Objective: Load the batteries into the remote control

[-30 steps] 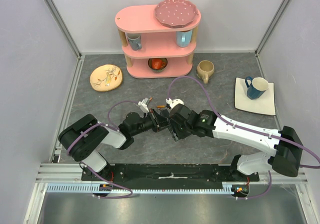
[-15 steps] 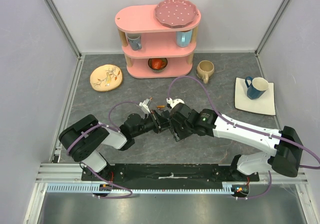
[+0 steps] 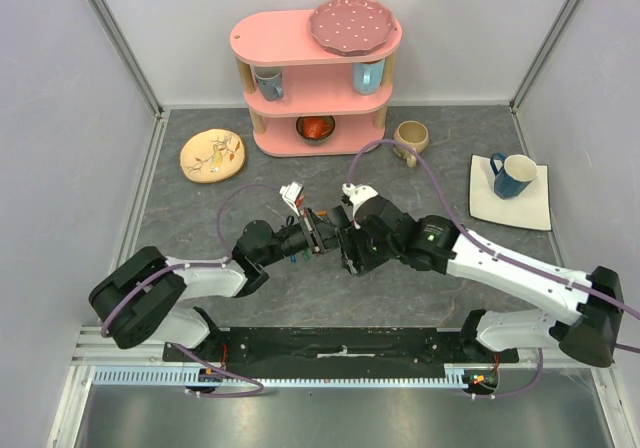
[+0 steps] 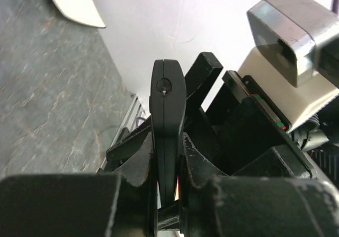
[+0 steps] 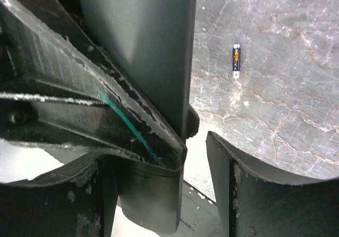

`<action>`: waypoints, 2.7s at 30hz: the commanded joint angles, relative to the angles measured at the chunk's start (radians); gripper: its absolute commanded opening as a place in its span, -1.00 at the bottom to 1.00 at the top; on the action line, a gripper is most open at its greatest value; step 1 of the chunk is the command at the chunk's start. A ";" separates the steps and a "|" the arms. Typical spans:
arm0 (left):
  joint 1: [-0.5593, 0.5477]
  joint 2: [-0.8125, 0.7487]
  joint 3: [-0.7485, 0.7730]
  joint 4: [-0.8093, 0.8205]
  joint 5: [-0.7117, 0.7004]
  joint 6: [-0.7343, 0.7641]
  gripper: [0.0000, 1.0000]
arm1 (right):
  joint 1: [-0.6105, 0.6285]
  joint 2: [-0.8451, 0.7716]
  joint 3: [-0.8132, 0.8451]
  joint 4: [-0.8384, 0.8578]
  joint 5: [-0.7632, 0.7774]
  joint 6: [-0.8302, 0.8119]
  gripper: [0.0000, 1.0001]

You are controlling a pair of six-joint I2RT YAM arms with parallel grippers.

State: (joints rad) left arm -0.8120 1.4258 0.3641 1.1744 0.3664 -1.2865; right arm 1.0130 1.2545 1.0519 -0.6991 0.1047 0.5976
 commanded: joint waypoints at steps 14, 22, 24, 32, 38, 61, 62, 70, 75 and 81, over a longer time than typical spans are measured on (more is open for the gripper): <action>0.047 -0.119 0.315 -0.947 -0.157 0.294 -0.96 | 0.028 -0.142 0.033 0.006 0.151 -0.102 0.47; 0.046 -0.044 0.505 -1.325 -0.351 0.214 -0.96 | 0.150 -0.067 0.013 0.085 0.444 -0.088 0.46; 0.045 -0.022 0.535 -1.377 -0.357 0.196 -0.96 | 0.156 -0.061 -0.006 0.122 0.487 -0.087 0.45; 0.045 -0.027 0.584 -1.411 -0.337 0.136 -0.96 | 0.160 0.005 -0.047 0.233 0.530 -0.114 0.40; 0.045 -0.028 0.598 -1.420 -0.327 0.111 -0.96 | 0.165 0.016 -0.073 0.320 0.494 -0.107 0.38; 0.045 -0.027 0.622 -1.412 -0.261 0.076 -0.96 | 0.168 0.134 -0.115 0.342 0.494 -0.157 -0.57; 0.045 -0.025 0.619 -1.406 -0.247 0.078 -0.96 | 0.170 0.129 -0.118 0.343 0.494 -0.162 -0.69; 0.065 0.010 0.616 -1.372 -0.187 0.096 0.00 | 0.190 0.034 -0.132 0.322 0.503 -0.222 -1.00; 0.071 0.016 0.621 -1.366 -0.193 0.093 0.22 | 0.193 -0.012 -0.122 0.286 0.492 -0.234 -1.00; 0.152 -0.025 0.627 -1.395 -0.213 0.118 0.47 | 0.187 -0.069 -0.127 0.257 0.457 -0.191 -1.00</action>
State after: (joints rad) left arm -0.7246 1.4326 0.9531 -0.2298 0.1581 -1.2022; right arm 1.2007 1.2377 0.9127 -0.4305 0.5797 0.3767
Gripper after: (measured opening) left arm 0.709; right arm 0.078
